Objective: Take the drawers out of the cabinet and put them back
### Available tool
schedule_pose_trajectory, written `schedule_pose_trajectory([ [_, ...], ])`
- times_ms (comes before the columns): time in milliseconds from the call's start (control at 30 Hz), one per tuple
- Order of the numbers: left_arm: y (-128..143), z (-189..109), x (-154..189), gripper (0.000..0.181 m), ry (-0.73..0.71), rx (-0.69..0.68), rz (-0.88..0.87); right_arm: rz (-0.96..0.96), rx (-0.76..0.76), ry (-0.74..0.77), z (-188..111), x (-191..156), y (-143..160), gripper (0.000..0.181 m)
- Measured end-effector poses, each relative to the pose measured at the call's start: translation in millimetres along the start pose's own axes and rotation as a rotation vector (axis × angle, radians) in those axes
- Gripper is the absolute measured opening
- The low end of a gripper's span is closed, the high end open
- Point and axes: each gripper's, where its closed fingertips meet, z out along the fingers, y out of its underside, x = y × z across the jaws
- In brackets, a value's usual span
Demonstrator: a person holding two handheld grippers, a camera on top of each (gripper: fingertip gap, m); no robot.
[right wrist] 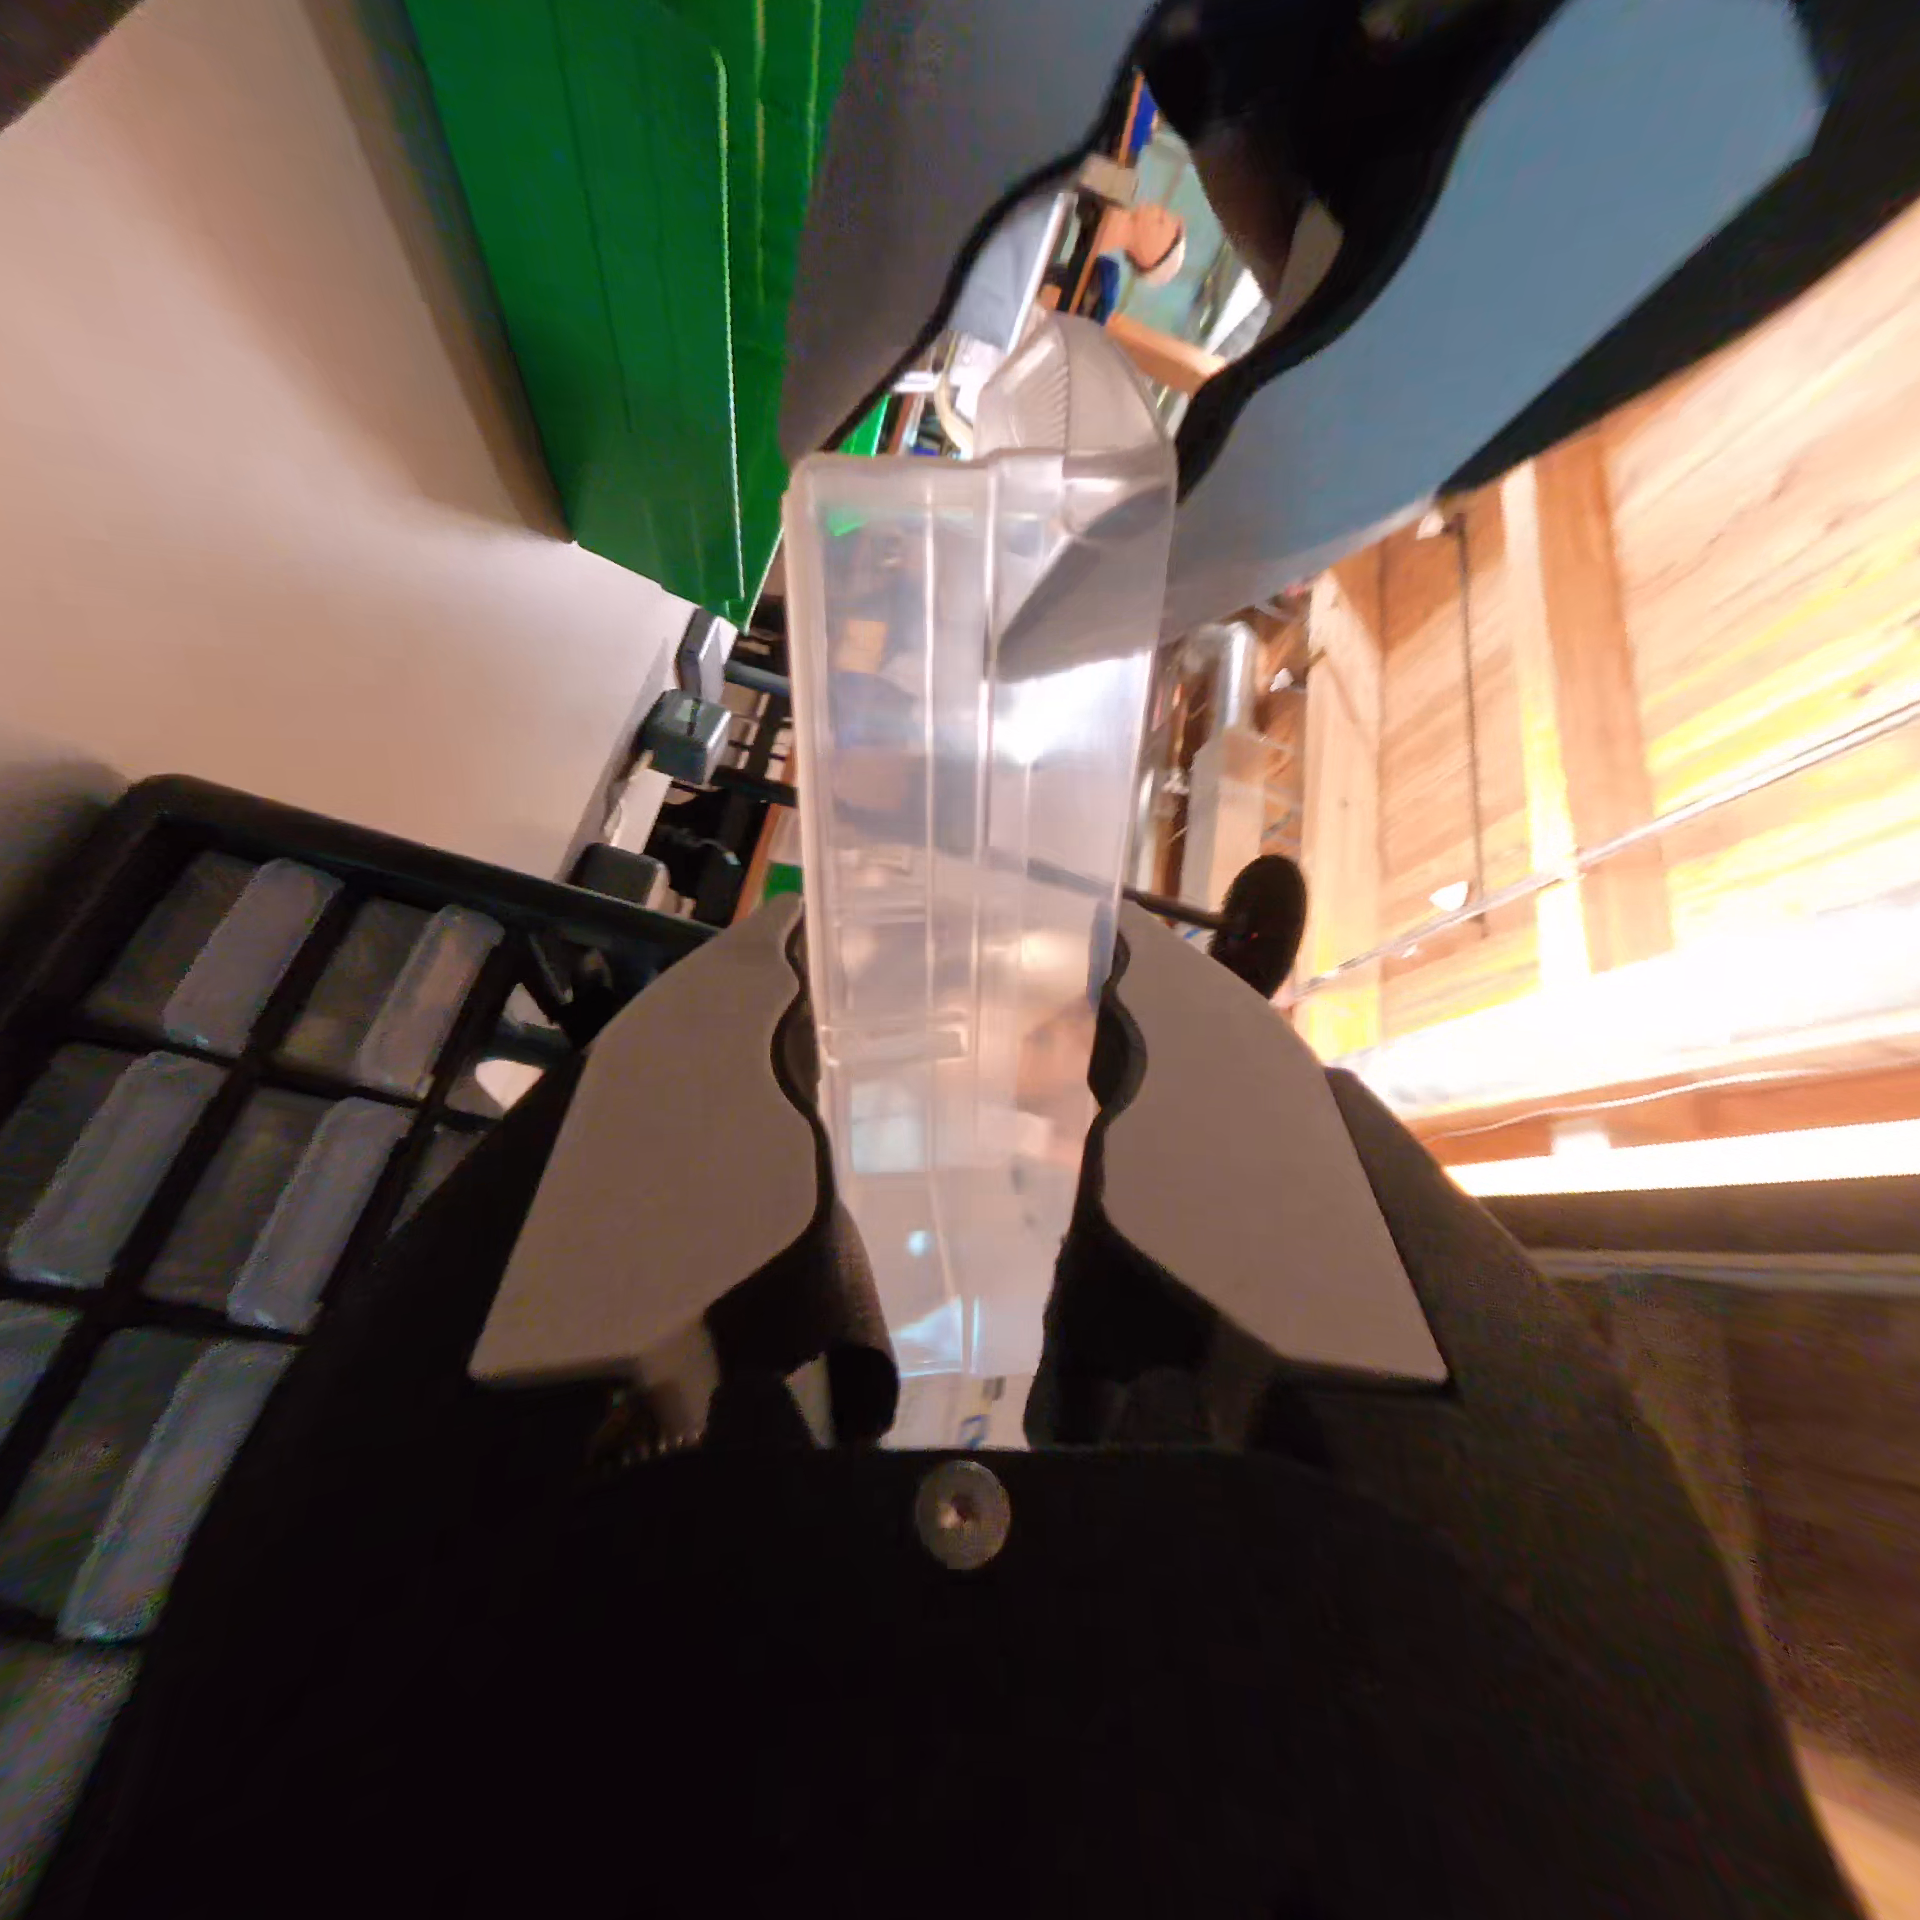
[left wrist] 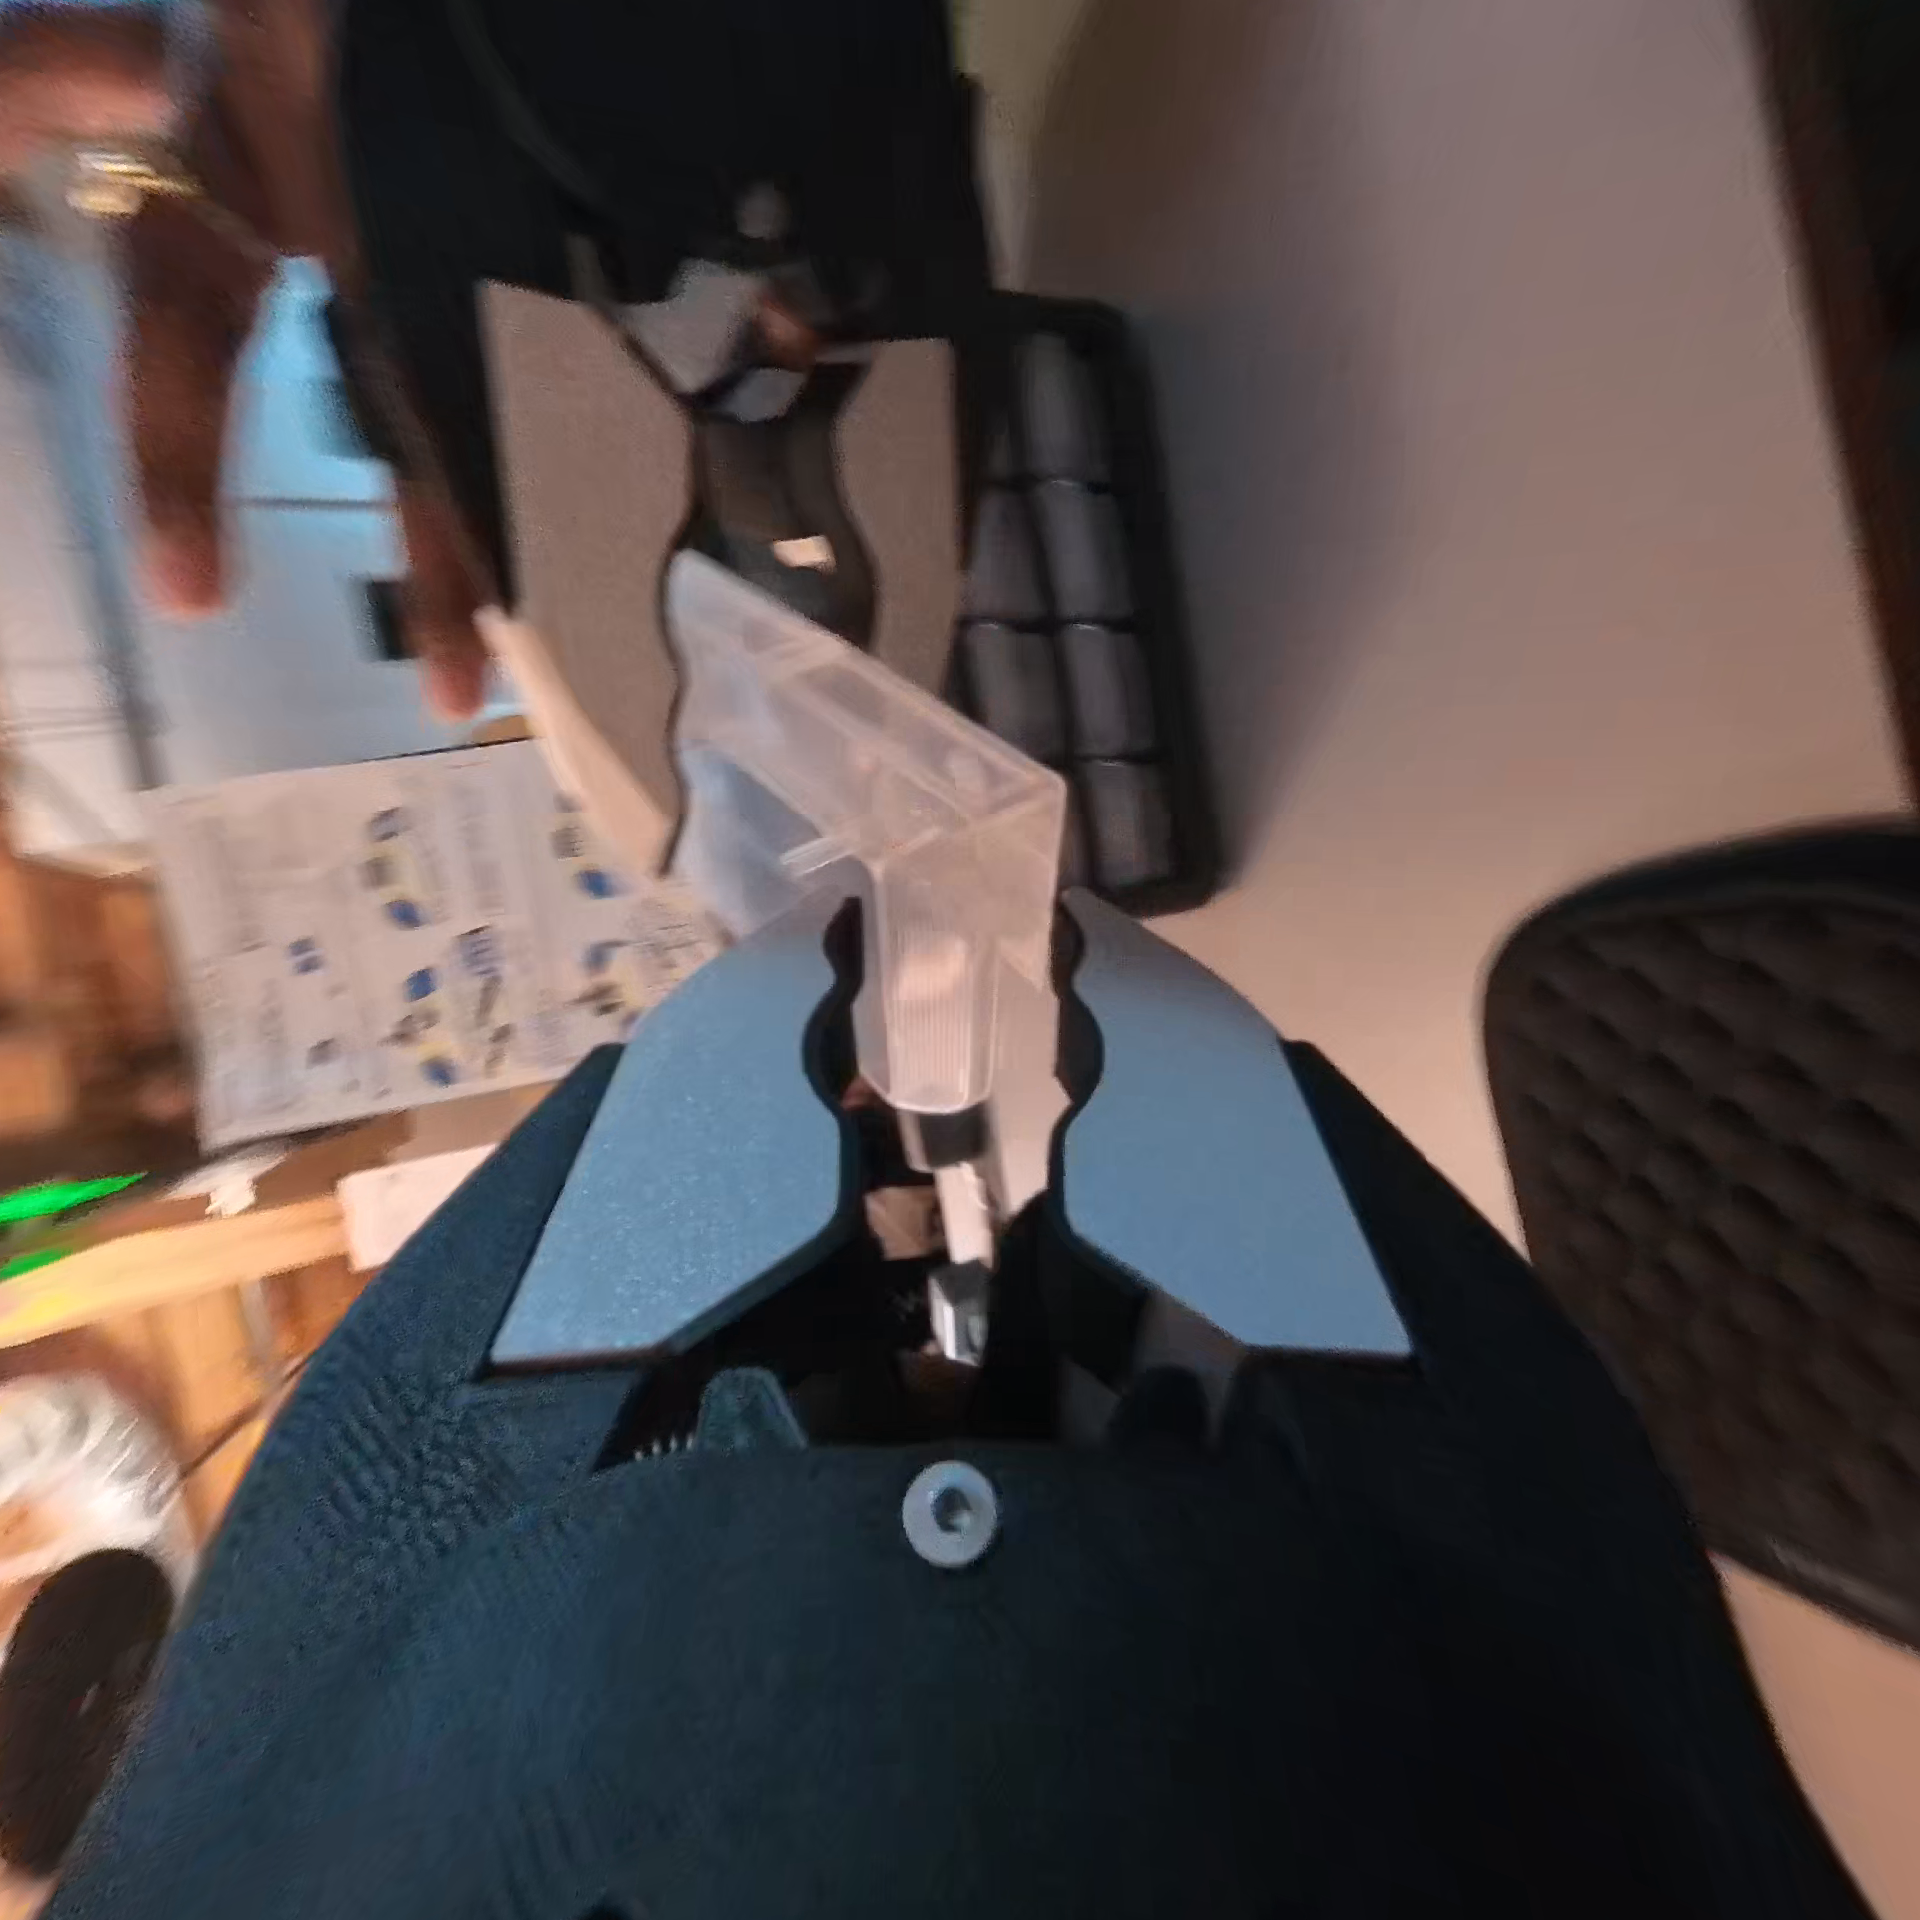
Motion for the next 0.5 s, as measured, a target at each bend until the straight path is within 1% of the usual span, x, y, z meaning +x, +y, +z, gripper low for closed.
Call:
schedule_pose_trajectory([
  [100,-4.5,-12.5,-24.9,0.057,-0.292,0.118,-0.091,0.116,-0.021,-0.005,-1.7,5.5,13.1,0.051],
  [167,-3.0,-16.8,-33.2,0.074,-0.435,0.183,-0.166,0.173,-0.013,0.001,-1.4,9.6,17.5,0.051],
  [200,1.1,-14.6,-34.1,0.082,-0.483,0.182,-0.185,0.197,-0.002,0.004,-0.5,11.1,17.6,0.05],
  [267,10.0,-5.0,-32.2,0.091,-0.552,0.13,-0.162,0.232,0.012,0.002,2.6,12.7,16.8,0.05],
  [367,10.6,3.8,-35.4,0.092,-0.661,0.064,-0.07,0.239,0.034,-0.003,8.0,12.2,10.7,0.05],
  [400,9.7,6.0,-36.4,0.087,-0.678,0.045,-0.046,0.233,0.04,-0.007,9.5,11.0,7.8,0.05],
  [433,9.6,6.0,-39.5,0.079,-0.709,0.023,-0.023,0.227,0.047,-0.009,10.8,9.7,4.9,0.05],
  [467,10.0,5.4,-42.1,0.067,-0.733,0.001,0.005,0.221,0.052,-0.008,11.5,8.9,2.5,0.05],
  [500,10.5,6.1,-42.8,0.06,-0.735,-0.017,0.029,0.22,0.057,-0.004,11.9,8.7,0.8,0.05],
])
